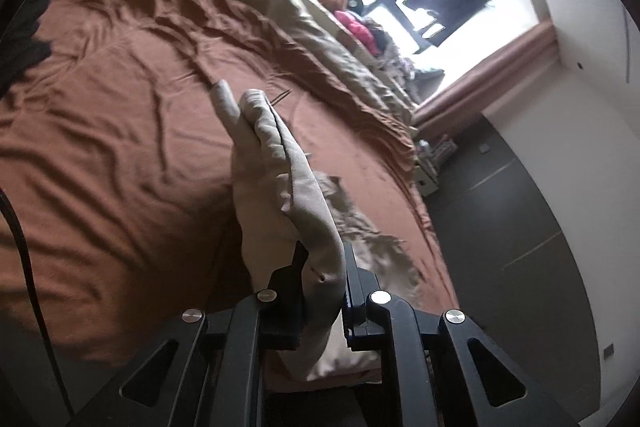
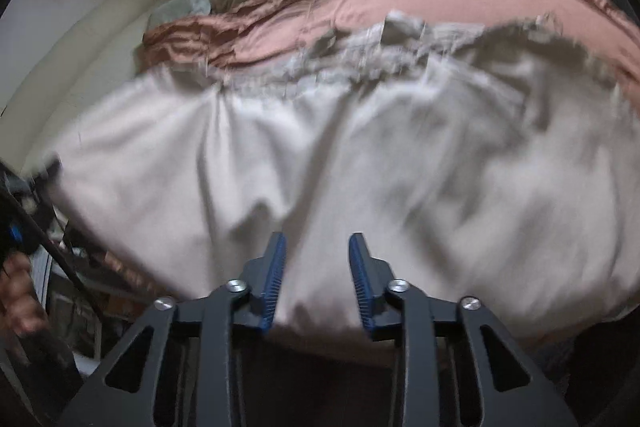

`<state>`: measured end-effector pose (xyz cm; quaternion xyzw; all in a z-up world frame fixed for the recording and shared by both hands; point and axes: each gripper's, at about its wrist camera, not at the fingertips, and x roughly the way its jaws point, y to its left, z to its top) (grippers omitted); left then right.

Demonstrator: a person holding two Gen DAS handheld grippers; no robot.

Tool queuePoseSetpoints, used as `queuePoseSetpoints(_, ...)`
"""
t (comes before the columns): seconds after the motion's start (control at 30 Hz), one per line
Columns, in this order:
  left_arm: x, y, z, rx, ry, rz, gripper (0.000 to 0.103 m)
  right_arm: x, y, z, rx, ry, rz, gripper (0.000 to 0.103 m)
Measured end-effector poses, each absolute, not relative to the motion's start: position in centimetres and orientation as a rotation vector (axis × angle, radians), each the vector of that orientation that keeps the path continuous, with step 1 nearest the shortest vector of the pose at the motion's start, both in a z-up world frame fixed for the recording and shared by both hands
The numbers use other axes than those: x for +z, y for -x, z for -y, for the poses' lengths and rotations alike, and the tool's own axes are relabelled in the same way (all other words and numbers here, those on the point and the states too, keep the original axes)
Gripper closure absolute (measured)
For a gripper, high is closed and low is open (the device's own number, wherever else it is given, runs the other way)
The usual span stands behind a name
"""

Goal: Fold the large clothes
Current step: 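Lift the side edge with both tools and fold it lengthwise over the jacket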

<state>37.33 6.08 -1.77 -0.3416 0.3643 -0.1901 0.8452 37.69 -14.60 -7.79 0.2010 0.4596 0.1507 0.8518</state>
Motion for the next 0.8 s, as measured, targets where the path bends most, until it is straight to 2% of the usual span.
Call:
queuePoseSetpoints(0.27,2.9,-38.7,-1.1,-0.507,0.678,-0.738,0.09,-12.9,-37.5,13.9,0.329,-0.474,-1.043,0.1)
queuePoseSetpoints(0.57,6.4,-40.5,6.8,-0.618,0.576,-0.744,0.091,-12.5,-37.1,16.1,0.404,-0.527,-1.037,0.1)
queuePoseSetpoints(0.8,7.8,-42.9,13.9,-0.708,0.518,-0.779,0.091,-9.9,-34.3,24.3,0.338,-0.642,-0.911,0.1)
